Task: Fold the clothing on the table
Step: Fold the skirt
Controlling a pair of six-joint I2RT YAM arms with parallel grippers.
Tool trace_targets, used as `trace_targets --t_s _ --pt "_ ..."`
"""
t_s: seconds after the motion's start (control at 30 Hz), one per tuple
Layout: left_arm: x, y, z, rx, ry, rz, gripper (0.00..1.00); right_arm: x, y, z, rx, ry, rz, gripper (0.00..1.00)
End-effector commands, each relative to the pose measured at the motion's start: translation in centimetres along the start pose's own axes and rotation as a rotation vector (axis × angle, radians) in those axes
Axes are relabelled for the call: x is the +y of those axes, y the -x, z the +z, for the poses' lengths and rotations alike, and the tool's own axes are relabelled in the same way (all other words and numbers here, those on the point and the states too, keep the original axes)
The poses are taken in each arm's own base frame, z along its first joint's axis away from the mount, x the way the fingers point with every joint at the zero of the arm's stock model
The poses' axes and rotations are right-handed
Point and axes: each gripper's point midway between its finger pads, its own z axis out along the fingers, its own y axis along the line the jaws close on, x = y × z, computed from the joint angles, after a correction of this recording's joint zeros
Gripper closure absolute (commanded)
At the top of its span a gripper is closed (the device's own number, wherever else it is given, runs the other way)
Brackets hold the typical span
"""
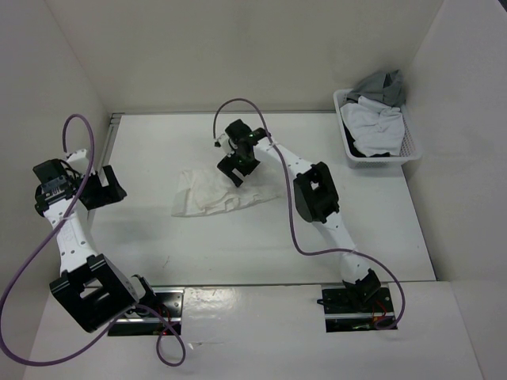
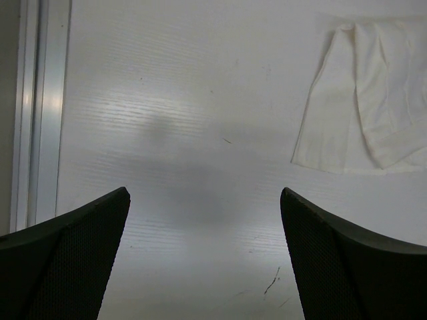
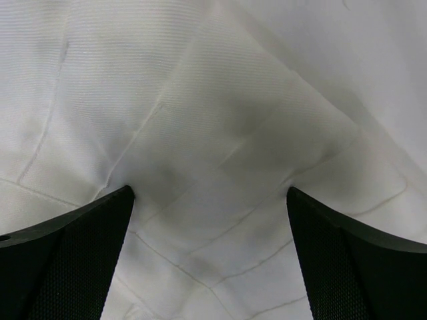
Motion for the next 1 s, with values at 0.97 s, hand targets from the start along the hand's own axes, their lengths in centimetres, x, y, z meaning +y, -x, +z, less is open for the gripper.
trace_targets --t_s 0.97 --pt "-15.4 -2.3 15.7 0.285 -0.869 0.411 0.01 -2.5 -11.5 -19.3 0.011 0.071 -0.063 0.00"
